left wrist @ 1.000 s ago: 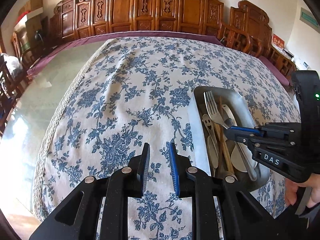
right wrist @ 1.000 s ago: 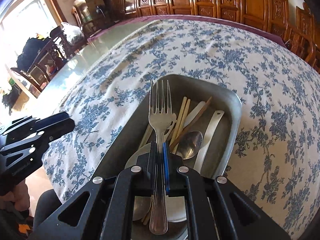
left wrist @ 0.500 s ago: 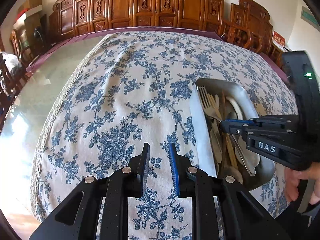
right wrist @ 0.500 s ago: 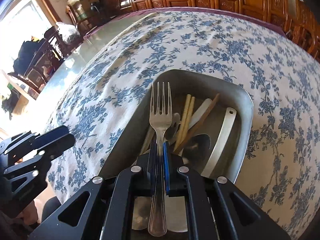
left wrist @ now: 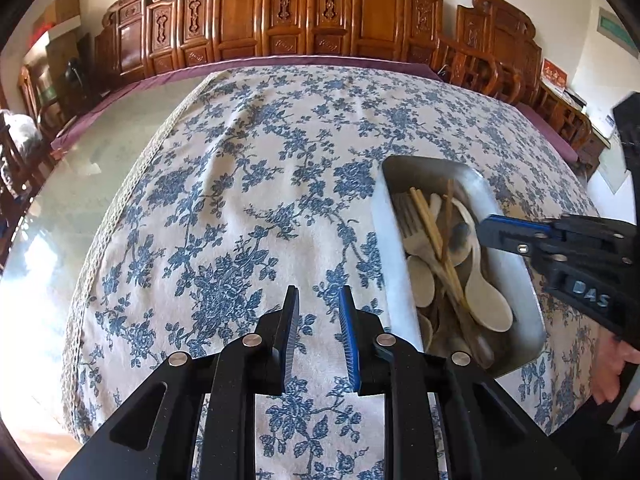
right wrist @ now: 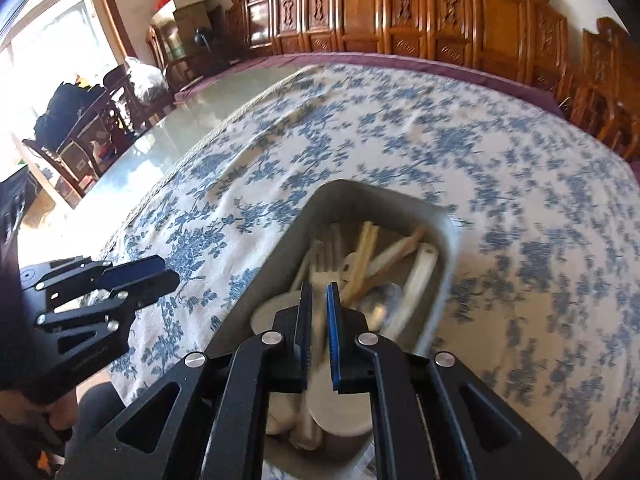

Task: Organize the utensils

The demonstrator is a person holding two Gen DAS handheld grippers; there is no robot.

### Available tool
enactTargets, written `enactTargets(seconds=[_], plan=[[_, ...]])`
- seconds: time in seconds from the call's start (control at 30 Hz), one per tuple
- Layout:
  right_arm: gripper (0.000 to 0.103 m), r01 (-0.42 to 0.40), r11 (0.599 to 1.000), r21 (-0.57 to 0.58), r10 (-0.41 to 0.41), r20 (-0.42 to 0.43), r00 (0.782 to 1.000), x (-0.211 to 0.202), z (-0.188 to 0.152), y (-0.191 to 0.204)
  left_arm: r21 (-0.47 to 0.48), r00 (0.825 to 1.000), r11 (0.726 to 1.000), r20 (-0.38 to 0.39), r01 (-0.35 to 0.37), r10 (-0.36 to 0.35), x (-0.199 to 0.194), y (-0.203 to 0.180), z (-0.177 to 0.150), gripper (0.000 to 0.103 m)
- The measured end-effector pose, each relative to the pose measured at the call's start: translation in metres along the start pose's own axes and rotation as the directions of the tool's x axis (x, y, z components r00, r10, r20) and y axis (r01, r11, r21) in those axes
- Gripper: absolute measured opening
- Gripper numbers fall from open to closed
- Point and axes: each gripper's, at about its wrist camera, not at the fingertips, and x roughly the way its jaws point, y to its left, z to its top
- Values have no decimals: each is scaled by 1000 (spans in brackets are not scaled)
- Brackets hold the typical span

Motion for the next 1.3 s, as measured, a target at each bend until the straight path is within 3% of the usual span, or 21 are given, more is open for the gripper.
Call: enactTargets(seconds=[0.2,0.23,0.27,0.3,0.37,0.43,0.5,0.57,0.77,0.9,1.3], plan=[[11,77,997,-1,-77,68,995,-51,-25,-15,18,999,1000,29,18,-19,-16,-18,2,24],[19,95,995,4,-95,80,992,-61,-29,-18,20,999,1000,32,19,-20,-19,-22,2,25],[29,110,994,12,-110,97,989,-71,-34,-20,21,999,1000,37,24,-24,-23,-27,2,31],[34,118,993,19,-119,111,987,-78,-38,-22,18,999,999,45,28,-29,-26,-31,2,44],[53,137,990,36,-140,137,981,-97,-46,-26,18,997,999,62,42,-43,-35,-40,0,53],[64,169,985,47,-174,157,972,-113,-52,-29,32,997,998,62,46,-48,-43,-52,-3,59],[79,193,979,71,-203,183,962,-131,-60,-32,45,996,998,74,41,-45,-52,-62,-5,76],[96,200,975,96,-217,215,952,-150,-68,-36,52,995,998,91,37,-42,-63,-70,-6,84],[101,231,960,157,-265,243,933,-193,-85,-43,69,993,997,107,43,-51,-94,-91,-14,95],[101,246,951,189,-291,267,919,-220,-101,-45,92,994,996,111,1,-11,-111,-104,-23,95],[101,264,940,214,-321,306,896,-260,-132,-30,95,992,995,124,-3,-9,-153,-122,-54,95]])
